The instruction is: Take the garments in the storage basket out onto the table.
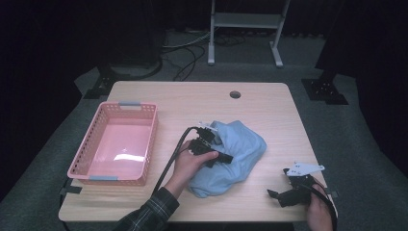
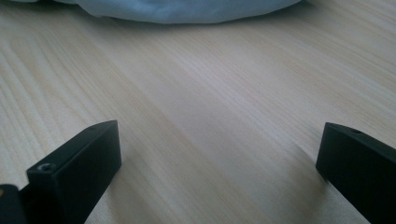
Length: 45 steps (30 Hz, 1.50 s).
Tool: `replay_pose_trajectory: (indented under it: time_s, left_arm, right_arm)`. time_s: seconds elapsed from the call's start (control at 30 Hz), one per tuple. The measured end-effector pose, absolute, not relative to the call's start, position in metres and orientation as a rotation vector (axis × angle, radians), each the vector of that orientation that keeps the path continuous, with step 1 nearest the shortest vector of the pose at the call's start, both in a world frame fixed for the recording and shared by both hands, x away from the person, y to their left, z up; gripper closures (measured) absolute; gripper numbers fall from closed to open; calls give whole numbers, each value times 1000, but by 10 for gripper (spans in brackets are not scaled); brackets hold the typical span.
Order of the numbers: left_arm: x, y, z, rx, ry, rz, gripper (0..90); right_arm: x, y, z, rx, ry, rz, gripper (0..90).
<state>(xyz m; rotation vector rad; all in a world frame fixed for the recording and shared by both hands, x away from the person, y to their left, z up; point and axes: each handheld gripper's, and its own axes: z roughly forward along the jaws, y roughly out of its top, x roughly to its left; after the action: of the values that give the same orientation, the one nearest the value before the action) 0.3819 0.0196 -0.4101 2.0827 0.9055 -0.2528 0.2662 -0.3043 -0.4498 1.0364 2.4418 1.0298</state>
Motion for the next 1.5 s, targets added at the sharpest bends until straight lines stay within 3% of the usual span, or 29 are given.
replay_pose_trajectory:
  time_s: [0.23, 0.33, 0.43, 1.5]
  left_arm:
    - [382, 21, -408, 2070, 898, -257, 196]
    - [381, 21, -407, 2075, 880, -252, 123]
    - [379, 21, -405, 2089, 861, -231, 108]
    - [373, 50, -368, 2019, 900, -83, 107]
  right_arm:
    - [266, -304, -450, 1036, 2442, 1030, 0]
    - [266, -304, -450, 1036, 2442, 1031, 0]
    - [266, -304, -450, 1036, 2442, 1030, 0]
    - [266, -304, -450, 1036, 2442, 1030, 0]
